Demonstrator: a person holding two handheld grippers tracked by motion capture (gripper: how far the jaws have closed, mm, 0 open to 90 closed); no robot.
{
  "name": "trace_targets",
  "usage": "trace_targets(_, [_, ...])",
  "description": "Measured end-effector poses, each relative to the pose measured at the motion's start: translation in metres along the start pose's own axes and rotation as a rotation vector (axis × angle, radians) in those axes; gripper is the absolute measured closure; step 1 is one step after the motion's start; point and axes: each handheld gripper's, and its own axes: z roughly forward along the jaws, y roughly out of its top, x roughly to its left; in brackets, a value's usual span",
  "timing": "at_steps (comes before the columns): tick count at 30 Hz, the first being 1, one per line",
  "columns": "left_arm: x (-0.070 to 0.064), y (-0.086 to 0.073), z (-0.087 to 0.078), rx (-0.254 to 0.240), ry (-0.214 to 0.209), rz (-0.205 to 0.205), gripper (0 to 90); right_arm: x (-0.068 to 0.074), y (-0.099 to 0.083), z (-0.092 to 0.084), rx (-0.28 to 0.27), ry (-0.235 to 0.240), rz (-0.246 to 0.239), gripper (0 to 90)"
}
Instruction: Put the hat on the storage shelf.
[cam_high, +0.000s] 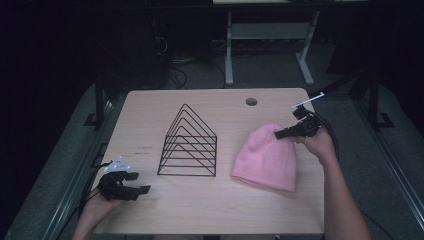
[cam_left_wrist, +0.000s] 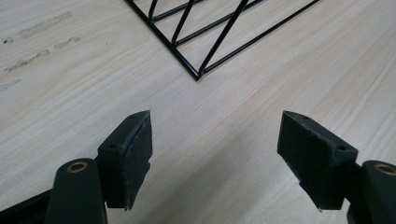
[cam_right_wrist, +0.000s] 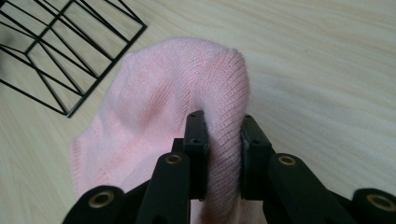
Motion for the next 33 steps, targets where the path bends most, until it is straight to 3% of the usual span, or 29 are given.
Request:
trace_targets(9, [-0.001, 0.008, -0.003, 0.018, -0.017, 0.028, 26.8, 0.014, 0.01, -0.033, -0.045, -0.008, -0.035, 76.6])
trace_targets(18, [0.0, 0.018, -0.012, 0.046, -0.03, 0.052, 26.9, 0.038, 0.03, -0.067, -0.089, -0.025, -0.102, 76.6])
trace_targets(33, [0.001, 0.044, -0.031, 0.043, -0.057, 0.084, 26.9, 0.062, 0.051, -0.094, -0.144, -0.009, -0.16, 76.5])
